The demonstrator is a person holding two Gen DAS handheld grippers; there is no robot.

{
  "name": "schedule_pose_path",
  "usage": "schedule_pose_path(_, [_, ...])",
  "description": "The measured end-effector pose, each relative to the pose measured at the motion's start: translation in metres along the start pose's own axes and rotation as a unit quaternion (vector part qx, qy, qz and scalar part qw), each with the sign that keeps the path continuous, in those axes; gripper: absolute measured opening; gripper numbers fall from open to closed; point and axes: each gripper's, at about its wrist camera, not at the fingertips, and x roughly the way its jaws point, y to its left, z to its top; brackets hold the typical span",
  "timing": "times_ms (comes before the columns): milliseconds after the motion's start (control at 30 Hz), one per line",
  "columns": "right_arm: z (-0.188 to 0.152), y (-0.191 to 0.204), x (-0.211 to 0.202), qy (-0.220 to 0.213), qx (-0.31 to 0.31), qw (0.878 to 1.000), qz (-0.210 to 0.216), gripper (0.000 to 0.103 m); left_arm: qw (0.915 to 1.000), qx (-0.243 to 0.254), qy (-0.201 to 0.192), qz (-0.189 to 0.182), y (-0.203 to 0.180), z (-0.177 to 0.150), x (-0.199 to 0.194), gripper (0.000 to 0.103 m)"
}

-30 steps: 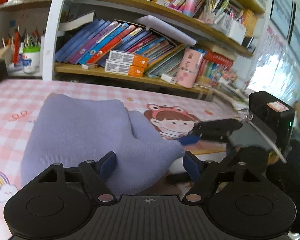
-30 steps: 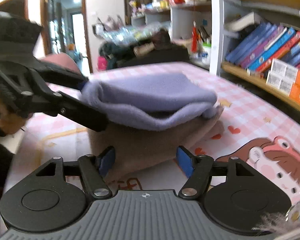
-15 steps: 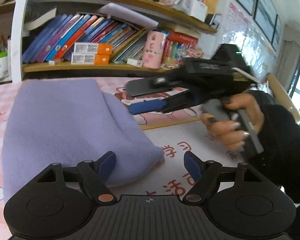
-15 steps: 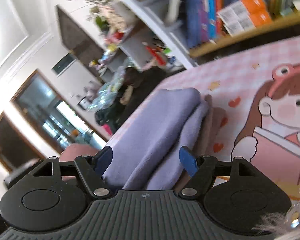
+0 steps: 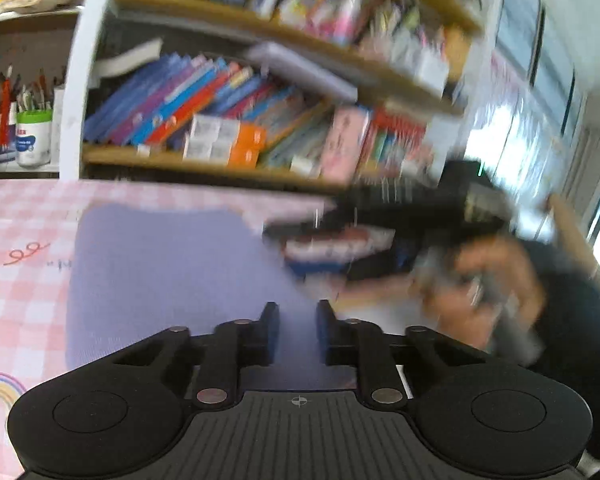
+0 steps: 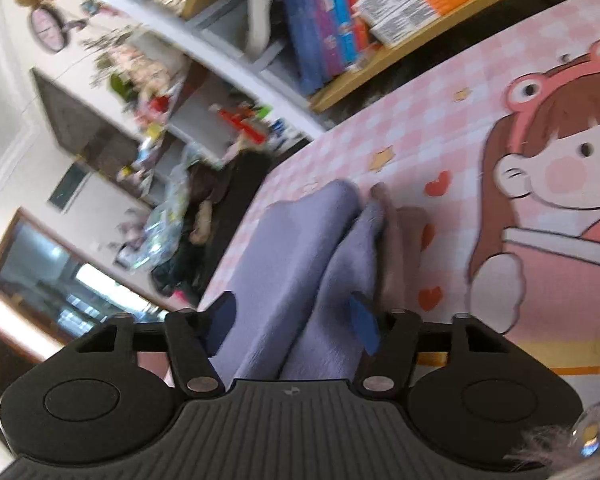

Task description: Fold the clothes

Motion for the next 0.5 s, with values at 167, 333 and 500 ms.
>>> schedule_pose_path(167, [0.005, 0.0, -0.006, -0.024, 0.009, 0.999, -0.024, 0.053, 0.9996, 0.009, 0.027, -0.002, 0.0, -0.015, 0.009, 0.016])
schedule_pose_path(333, [0.001, 0.011, 0.017, -0.006, -0.028, 0.997, -0.072, 0.051, 0.9995, 0.015, 0.028, -0.008, 0.001, -0.016, 0.011, 0.018])
schedule_pose_path(500, [-0.008, 0.05, 0.035, -0.014, -0.179, 0.975, -0.132, 0.019, 0.9991, 0.027, 0.031, -0.005, 0.001, -0.012, 0.014, 0.019])
